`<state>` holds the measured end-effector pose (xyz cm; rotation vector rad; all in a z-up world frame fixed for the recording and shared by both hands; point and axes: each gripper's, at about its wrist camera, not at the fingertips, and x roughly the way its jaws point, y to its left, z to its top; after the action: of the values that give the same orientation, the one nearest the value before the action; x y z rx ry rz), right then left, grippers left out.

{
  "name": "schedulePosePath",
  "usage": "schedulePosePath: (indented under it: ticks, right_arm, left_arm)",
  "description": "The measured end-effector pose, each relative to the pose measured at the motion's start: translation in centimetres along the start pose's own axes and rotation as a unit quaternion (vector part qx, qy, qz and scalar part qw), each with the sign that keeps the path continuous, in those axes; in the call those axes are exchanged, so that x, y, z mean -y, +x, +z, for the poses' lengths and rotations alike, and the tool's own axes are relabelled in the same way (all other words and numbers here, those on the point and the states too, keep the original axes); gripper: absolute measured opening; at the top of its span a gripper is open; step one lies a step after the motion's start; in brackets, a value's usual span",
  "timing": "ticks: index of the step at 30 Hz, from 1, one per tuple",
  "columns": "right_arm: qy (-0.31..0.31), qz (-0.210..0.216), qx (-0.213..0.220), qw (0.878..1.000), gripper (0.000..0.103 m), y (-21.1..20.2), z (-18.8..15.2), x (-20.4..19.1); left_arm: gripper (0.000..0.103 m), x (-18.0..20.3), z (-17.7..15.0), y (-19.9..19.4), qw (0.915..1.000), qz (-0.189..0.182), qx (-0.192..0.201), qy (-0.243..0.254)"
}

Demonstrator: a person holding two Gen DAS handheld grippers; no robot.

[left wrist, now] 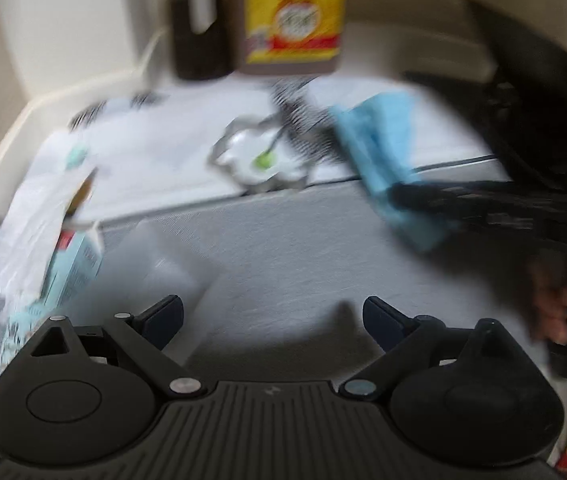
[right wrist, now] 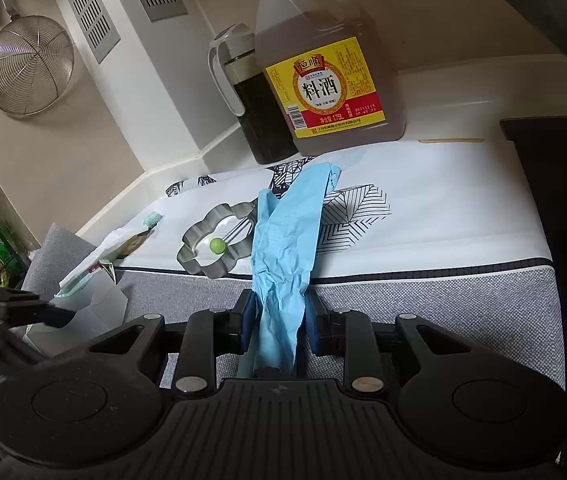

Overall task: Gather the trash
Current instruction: 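Grasp the blue glove with the right gripper while the left gripper approaches the clear tray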

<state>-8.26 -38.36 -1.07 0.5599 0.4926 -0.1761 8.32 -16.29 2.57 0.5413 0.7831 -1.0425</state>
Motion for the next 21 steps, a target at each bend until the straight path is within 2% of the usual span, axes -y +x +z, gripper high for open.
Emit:
schedulePosePath:
  ticks: [2, 4, 6, 9, 12, 16, 21]
  right_arm:
    - [0.000, 0.000, 0.000, 1.000, 0.029, 0.0, 0.0, 0.0]
    - [0.000, -0.001, 0.000, 1.000, 0.029, 0.0, 0.0, 0.0]
    - [0.000, 0.000, 0.000, 1.000, 0.029, 0.0, 0.0, 0.0]
    - [0.000, 0.000, 0.000, 1.000, 0.029, 0.0, 0.0, 0.0]
    - [0.002, 0.001, 0.000, 1.000, 0.029, 0.0, 0.0, 0.0]
    - [0.005, 0.003, 0.001, 1.000, 0.029, -0.1, 0.0, 0.1]
    - [0.002, 0.001, 0.001, 1.000, 0.029, -0.1, -0.1, 0.0]
  left_arm:
    - [0.102, 0.5, 0.1, -0.5, 1.0000, -0.001, 0.007, 0.002]
    - [0.102, 0.5, 0.2, 0.0, 0.9997, -0.001, -0.020, -0.012]
    - [0.102, 0.6, 0.4, 0.3, 0.9982, -0.019, -0.039, -0.040]
    - [0.102, 1.4, 1.1, -0.3, 0.9959, -0.060, -0.023, -0.063]
    - [0.102, 2.7, 2.2, -1.0, 0.9954, -0.072, -0.003, -0.063]
    - [0.102, 3.1, 2.9, -1.7, 0.9976, -0.047, 0.014, -0.050]
    - [0.102, 2.3, 2.2, -2.6, 0.9994, -0.022, 0.014, -0.023]
